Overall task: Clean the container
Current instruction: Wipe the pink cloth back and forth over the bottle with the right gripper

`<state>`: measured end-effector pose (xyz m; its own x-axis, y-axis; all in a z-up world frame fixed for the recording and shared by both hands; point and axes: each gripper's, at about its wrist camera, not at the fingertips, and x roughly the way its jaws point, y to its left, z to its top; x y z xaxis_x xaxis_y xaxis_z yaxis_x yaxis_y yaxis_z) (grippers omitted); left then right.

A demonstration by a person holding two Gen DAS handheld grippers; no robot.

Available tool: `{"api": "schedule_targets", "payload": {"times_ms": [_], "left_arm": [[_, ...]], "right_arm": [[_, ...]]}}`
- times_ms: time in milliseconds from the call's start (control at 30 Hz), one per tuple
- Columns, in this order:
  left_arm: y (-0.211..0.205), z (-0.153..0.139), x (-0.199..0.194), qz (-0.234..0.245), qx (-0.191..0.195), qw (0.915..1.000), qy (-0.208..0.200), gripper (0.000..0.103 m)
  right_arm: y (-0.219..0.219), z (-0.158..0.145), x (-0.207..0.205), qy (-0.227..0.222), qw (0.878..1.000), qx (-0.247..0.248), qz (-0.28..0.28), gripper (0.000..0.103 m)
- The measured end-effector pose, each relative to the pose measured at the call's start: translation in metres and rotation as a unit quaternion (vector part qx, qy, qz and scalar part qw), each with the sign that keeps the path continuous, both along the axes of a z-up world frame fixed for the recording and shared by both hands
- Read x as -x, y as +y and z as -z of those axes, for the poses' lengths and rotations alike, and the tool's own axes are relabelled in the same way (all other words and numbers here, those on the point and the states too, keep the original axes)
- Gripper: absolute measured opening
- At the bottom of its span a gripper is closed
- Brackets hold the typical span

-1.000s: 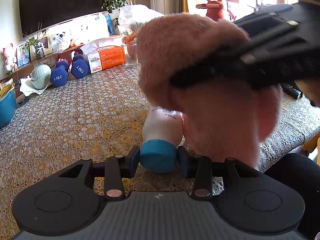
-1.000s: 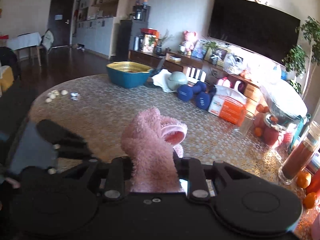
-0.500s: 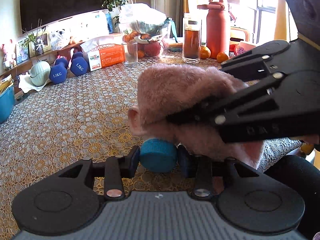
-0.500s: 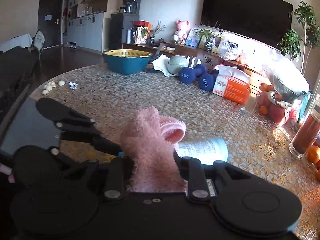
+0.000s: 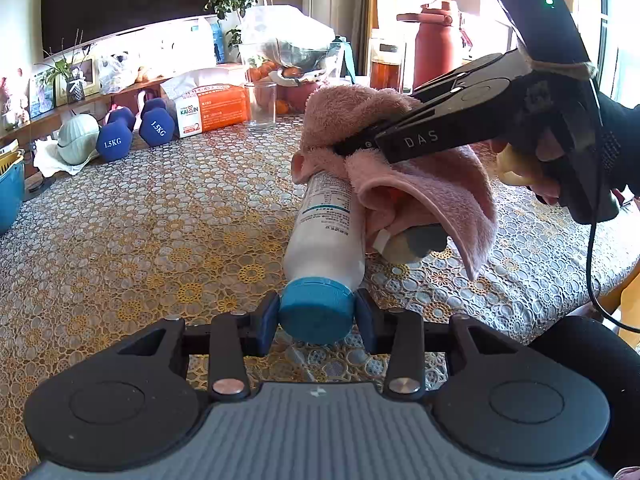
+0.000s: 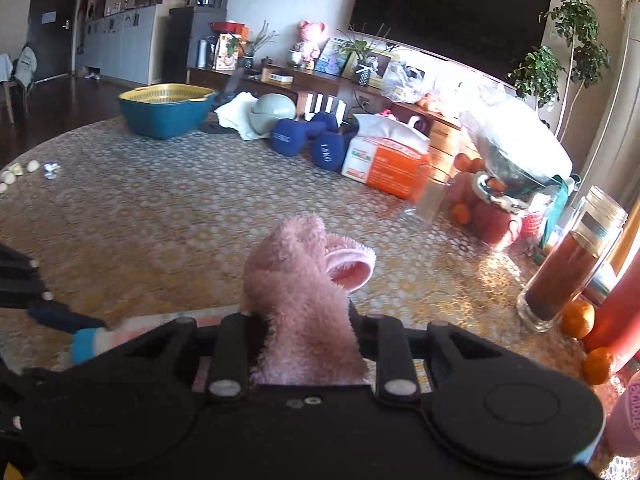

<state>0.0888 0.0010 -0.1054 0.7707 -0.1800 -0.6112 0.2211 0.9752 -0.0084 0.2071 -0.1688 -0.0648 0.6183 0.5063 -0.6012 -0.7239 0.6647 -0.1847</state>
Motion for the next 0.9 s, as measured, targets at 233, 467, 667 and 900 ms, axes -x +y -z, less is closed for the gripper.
{"api": "schedule_targets", "payload": {"times_ms": [233,467,667,900], "left_arm": [[0.005,-0.002,-0.002,-0.016,-0.005,0.9999,0.001,0.04],[0.005,-0.003,-0.001,-0.018,-0.016,0.9997,-0.006,0.04],[0.005,-0.002,-0.002,-0.018,-0.017,0.9997,-0.007,0.04],[0.003,-0.002,-0.003,-0.019,-0.019,0.9996,-0.009,0.04]], "right_arm": [[0.017,0.003,-0.009,-0.001,1.0,-0.004,-0.018,0.026],[0.031,0.003,-0.013,0.0,1.0,-0.004,-0.016,0.025],[0.02,-0.013,0.01,-0.019,0.999,-0.014,-0.029,0.025],[0.015,-0.034,0.073,-0.043,0.993,-0.023,-0.11,0.025]]}}
